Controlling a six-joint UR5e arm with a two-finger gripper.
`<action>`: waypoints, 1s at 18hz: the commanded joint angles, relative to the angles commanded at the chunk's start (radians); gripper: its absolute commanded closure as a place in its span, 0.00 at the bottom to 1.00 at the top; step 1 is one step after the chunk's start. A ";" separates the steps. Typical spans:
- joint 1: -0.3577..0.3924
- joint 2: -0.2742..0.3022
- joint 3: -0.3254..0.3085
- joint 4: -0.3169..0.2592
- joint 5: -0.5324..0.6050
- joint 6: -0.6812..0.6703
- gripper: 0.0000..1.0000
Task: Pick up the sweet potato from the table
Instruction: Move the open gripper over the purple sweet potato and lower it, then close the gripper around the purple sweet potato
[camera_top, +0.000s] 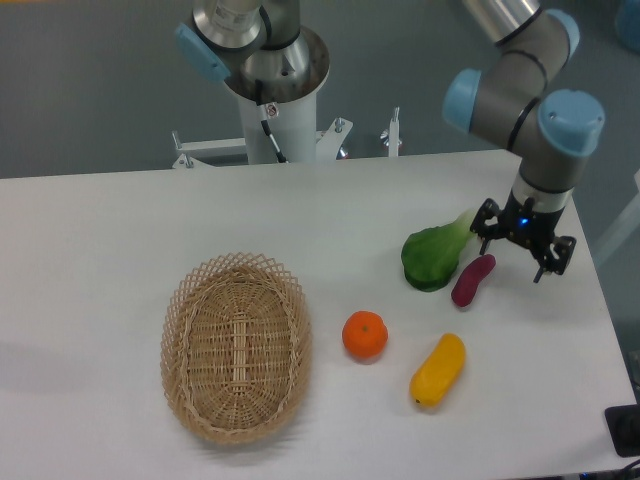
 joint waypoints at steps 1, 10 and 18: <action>-0.009 0.000 -0.006 -0.002 0.017 0.000 0.00; -0.042 -0.012 -0.052 0.026 0.032 -0.057 0.00; -0.042 -0.023 -0.064 0.064 0.032 -0.060 0.00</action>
